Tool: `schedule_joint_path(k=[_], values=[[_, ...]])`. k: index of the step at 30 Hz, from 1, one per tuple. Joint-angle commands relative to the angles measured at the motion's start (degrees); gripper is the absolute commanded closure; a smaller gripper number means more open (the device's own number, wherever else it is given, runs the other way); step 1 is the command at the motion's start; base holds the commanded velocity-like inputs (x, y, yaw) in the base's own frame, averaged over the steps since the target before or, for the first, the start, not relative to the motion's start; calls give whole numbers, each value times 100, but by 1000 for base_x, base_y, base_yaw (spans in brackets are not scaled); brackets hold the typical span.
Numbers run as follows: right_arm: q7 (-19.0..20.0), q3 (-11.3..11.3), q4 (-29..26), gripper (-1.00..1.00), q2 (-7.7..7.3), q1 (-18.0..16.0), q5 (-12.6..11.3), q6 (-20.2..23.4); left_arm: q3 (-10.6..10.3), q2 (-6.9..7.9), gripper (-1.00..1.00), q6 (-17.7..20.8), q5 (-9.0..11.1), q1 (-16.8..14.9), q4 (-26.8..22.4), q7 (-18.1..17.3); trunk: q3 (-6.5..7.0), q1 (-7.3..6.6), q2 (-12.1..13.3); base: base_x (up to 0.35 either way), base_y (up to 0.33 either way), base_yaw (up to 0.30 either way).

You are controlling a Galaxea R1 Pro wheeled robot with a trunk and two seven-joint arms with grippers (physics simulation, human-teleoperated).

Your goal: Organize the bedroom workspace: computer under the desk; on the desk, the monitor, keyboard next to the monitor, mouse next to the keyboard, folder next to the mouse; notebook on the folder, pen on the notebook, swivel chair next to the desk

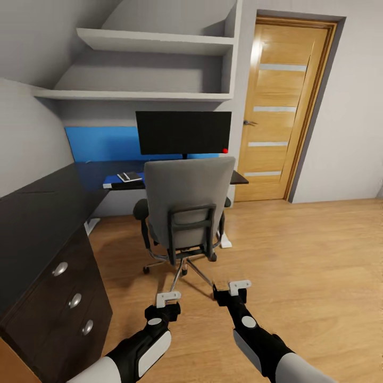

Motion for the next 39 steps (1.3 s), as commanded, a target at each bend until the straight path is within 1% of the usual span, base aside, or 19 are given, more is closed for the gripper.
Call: schedule_joint_path(k=[1, 2, 6, 9, 10, 11, 14, 15, 23, 29, 33, 35, 36, 39], values=[[-35, 46, 50, -100, -2, -8, -57, -30, -31, 2, -100, 24, 15, -7, 15, 45, 13, -27, 39, -336, 0, 0], [-35, 31, 180, -100, -5, -9, -66, -101, -23, -6, -100, 26, 20, -7, 75, 45, 31, -49, 79, -336, 0, 0], [-36, -4, 238, -100, -8, -14, -77, -291, -21, -8, -100, 26, 23, -7, 95, 44, 103, -137, 239, -336, 0, 0], [-37, -81, 264, -100, -14, -16, -82, -399, -20, -9, -100, 26, 23, -7, 101, 44, 157, -203, 359, -336, 0, 0], [-49, -296, 692, -100, -5, -22, -90, -998, -19, -9, -100, 33, 26, -7, 114, 43, 175, -225, 400, -336, 0, 0], [-52, -308, 805, -100, -2, -24, -91, -1178, -19, -9, -100, 30, 27, -7, 136, 42, 193, -247, 440, -336, 0, 0], [-53, -313, 869, -100, 0, -24, -91, -1295, -19, -9, -100, 28, 27, -7, 168, 41, 247, -313, 560, -336, 0, 0], [-54, -319, 928, -100, -1, -25, -92, -1404, -19, -9, -100, 27, 27, -7, 212, 37, 264, -335, 600, -336, 0, 0], [-48, -319, 957, -100, -25, -25, -80, -1419, -19, -11, -100, 27, 27, -7, 223, 36, 408, -510, 921, -336, -42, 0], [-46, -319, 1187, -100, -75, -28, -73, -1427, -21, -12, -100, 16, 25, -7, 335, 37, 516, -642, 1162, -336, -74, 0], [-53, -298, 1807, -100, -161, -30, -67, -1452, -36, -10, -100, -11, 17, -7, 443, 76, 588, -730, 1322, -336, -78, 0], [-54, -287, 2058, -100, -212, -27, -66, -1538, -36, -1, -100, -20, 26, -7, 554, 82, 624, -774, 1402, -336, -78, 0], [-58, -281, 2308, -100, -261, -19, -66, -1713, -41, -1, -100, -42, 23, -7, 804, 88, 641, -796, 1442, -336, -50, 0], [-61, -278, 2644, -100, -298, 30, -71, -2038, -47, -9, -100, -177, 23, -4, 1193, 76, 695, -862, 1563, -336, -29, 0]])
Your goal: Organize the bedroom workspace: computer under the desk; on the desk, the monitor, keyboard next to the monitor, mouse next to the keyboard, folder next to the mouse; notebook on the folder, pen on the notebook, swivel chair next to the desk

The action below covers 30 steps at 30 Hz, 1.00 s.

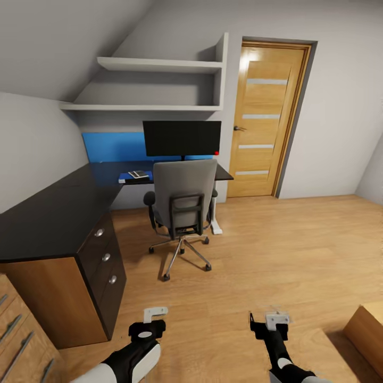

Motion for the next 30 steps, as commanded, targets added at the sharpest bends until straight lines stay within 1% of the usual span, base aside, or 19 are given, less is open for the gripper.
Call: schedule_joint_path(k=[1, 2, 3, 4, 6, 7, 8, 10, 12, 13, 16, 17, 19, 20, 23, 30], values=[[-32, 57, 94, -100, -13, 79, -24, -186, -52, 0, -100, -127, 38, -5, 202, 35, 13, -27, 39, -336, -13, 0], [-33, 56, 171, -100, -29, 307, -32, -445, -58, -6, -100, -364, 36, 15, 526, 24, 31, -49, 79, -336, -7, 0], [-33, 55, 187, -100, -36, 403, -34, -527, -60, -8, -100, -454, 35, 31, 626, 21, 49, -71, 119, -336, -5, 0], [-33, 56, 210, -100, -53, 592, -35, -685, -59, -13, -100, -655, 33, 89, 814, 17, 67, -93, 159, -336, -3, 0], [-33, 57, 226, -100, -72, 753, -35, -826, -58, -17, -100, -876, 33, 175, 984, 11, 103, -137, 239, -336, -2, 0], [-33, 58, 237, -100, -87, 878, -34, -948, -58, -19, -100, -1102, 32, 276, 1140, 6, 121, -159, 279, -336, -1, 0], [-33, 58, 242, -100, -93, 929, -34, -1001, -58, -20, -100, -1209, 32, 326, 1214, 1, 139, -181, 319, -336, -1, 0], [-35, 58, 252, -100, -106, 1107, -34, -1161, -57, -22, -100, -1579, 31, 526, 1451, -19, 175, -225, 400, -336, -1, 0], [-34, 58, 255, -100, -109, 1189, -36, -1206, -57, -23, -100, -1728, 31, 630, 1517, -24, 211, -269, 480, -336, 0, 0], [-34, 58, 257, -100, -111, 1261, -38, -1235, -57, -23, -100, -1862, 28, 741, 1559, -31, 229, -291, 520, -336, 0, 0], [-34, 59, 258, -100, -113, 1358, -40, -1263, -57, -23, -100, -2057, 19, 906, 1598, -37, 283, -357, 640, -336, 0, 0], [-34, 60, 260, -100, -110, 1419, -41, -1286, -57, -23, -100, -2199, 14, 1017, 1614, -40, 301, -378, 680, -336, 0, 0], [-33, 63, 260, -100, -106, 1483, -42, -1321, -57, -20, -100, -2351, 9, 1131, 1624, -41, 336, -422, 761, -336, 0, 0], [-33, 65, 260, -100, -99, 1553, -40, -1379, -57, -18, -100, -2504, 6, 1247, 1631, -40, 354, -444, 801, -336, 0, 0], [-27, 71, 260, -100, -86, 1671, -33, -1505, -57, -9, -100, -2746, 3, 1433, 1637, -46, 408, -510, 921, -336, 0, 0], [11, 76, 260, -100, -73, 1748, -19, -1567, -57, 3, -100, -2893, 3, 1556, 1692, -58, 534, -664, 1202, -336, -11, 0]])
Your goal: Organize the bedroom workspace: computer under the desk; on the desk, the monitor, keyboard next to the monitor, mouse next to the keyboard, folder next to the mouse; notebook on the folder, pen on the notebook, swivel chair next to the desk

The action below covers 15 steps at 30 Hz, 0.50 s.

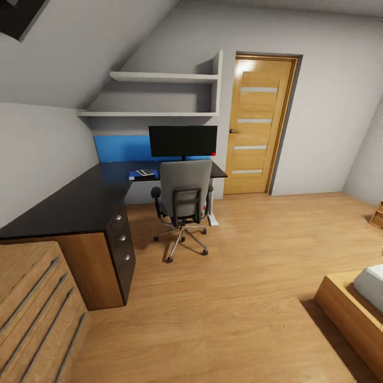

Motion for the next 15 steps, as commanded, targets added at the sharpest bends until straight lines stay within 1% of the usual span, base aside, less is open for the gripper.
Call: schedule_joint_path(k=[1, 6, 10, 12, 15], values=[[-24, 47, 13, -100, 4, 2, -19, -18, -49, 3, -100, -31, 35, 14, 24, 32, 13, -27, 39, -336, -70, 0], [-27, 39, 7, -100, 6, 8, -22, -17, -49, 7, -100, -38, 36, 20, 35, 35, 103, -137, 239, -336, -80, 0], [-35, 35, 15, -100, 8, 9, -28, 9, -49, 8, -100, -40, 36, 21, 63, 36, 103, -137, 239, -336, -102, 0], [-33, 39, 15, -100, 17, 10, -29, 141, -49, 9, -100, -36, 36, 22, 76, 37, 103, -137, 239, -336, -110, 0], [-32, 39, 14, -100, 20, 10, -29, 184, -49, 9, -100, -34, 36, 22, 78, 37, 103, -137, 239, -336, -97, 0]])
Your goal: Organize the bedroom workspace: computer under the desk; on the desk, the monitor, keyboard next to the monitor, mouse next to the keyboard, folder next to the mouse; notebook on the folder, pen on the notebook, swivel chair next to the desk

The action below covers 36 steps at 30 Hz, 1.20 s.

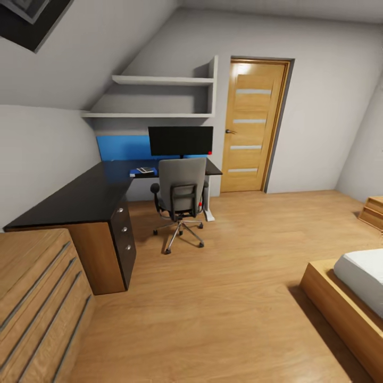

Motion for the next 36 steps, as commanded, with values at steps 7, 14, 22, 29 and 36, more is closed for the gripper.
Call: schedule_joint_path(k=[7, 14, 22, 29, 36], values=[[-30, 50, 12, -100, 5, -5, -14, 38, -41, 4, -100, 0, 36, -3, 2, 37, -5, -4, -3, -267, -32, 0], [-28, 50, 12, -100, 5, -5, -14, 40, -42, 0, -100, 7, 38, -3, 0, 44, -5, -4, -3, -49, -3, 0], [-28, 48, 12, -100, 5, -5, -14, 41, -29, 7, -100, 9, 44, -3, 2, 51, -5, -4, -3, -5, 0, 0], [-28, 50, 12, -100, 5, -5, -14, 41, -22, 9, -100, 2, 50, -3, 2, 58, 30, -48, 77, 0, 0, 0], [-28, 50, 12, -100, 5, -5, -14, 41, -32, 9, -100, 28, 44, -3, 2, 49, 156, -202, 358, 0, 0, 0]])
